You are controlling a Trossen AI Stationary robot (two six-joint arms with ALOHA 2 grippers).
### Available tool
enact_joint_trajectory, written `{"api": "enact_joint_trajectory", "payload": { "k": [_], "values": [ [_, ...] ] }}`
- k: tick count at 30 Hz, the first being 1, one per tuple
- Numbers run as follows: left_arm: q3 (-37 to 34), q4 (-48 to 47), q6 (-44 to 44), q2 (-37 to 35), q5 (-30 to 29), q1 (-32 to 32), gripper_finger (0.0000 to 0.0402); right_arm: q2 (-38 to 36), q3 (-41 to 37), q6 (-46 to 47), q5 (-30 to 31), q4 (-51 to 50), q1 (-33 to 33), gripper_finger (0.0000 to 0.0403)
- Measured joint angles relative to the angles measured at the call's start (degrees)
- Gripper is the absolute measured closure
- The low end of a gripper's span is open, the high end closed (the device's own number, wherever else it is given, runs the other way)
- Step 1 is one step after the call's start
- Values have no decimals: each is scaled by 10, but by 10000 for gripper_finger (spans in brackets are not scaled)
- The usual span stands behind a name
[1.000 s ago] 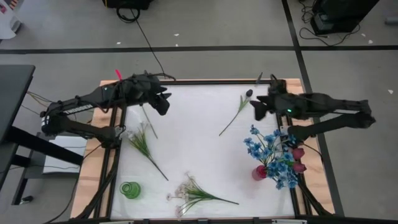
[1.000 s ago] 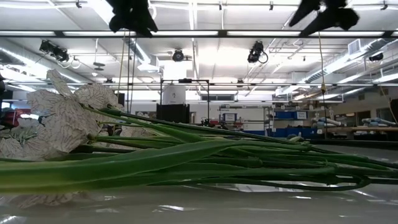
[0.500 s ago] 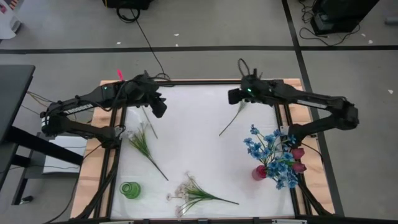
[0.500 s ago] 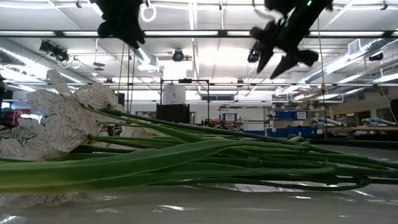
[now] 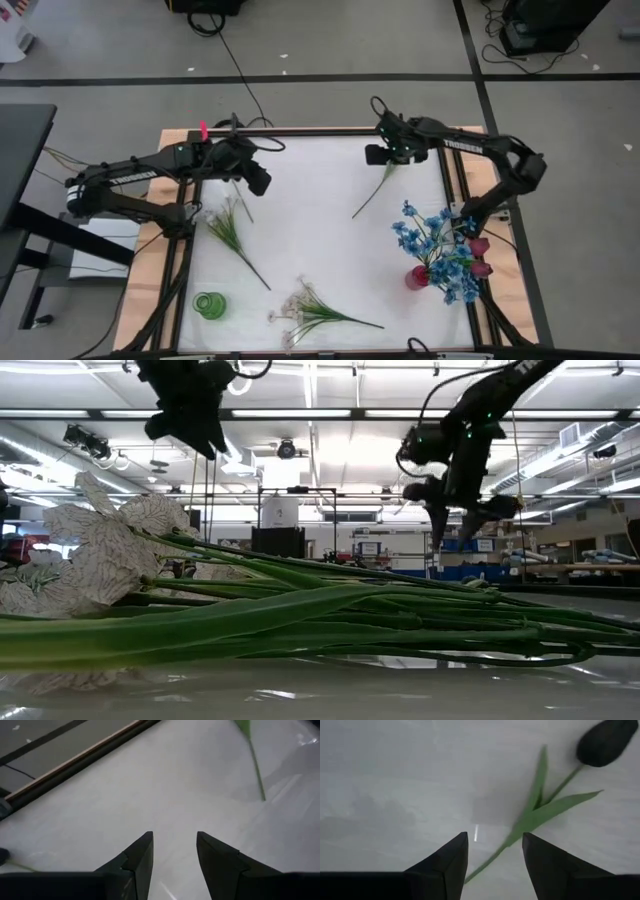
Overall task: Sort flowers into vase by color
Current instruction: Put the right black tulip flower into the green flower vase
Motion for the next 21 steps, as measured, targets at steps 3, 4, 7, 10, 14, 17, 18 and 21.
{"api": "enact_joint_trajectory", "payload": {
  "k": [3,4,7,10,14,17,18,21],
  "values": [
    [0,13,-1,5,0,1,246,19,0,0,2,-2,-16,208],
    [0,20,-1,7,-1,3,246,27,0,0,4,-1,-22,208],
    [1,43,3,22,-3,9,246,53,0,0,3,-8,-35,208],
    [1,61,38,45,8,13,246,81,0,12,-11,-24,-42,208],
    [1,58,97,67,66,29,251,115,0,37,-17,-21,-47,208],
    [0,56,136,73,94,53,256,136,0,60,-17,-1,-50,208],
    [0,55,151,73,105,62,258,141,0,68,-16,6,-50,210],
    [0,54,190,73,132,92,261,153,1,90,-13,23,-49,227]
  ]
}}
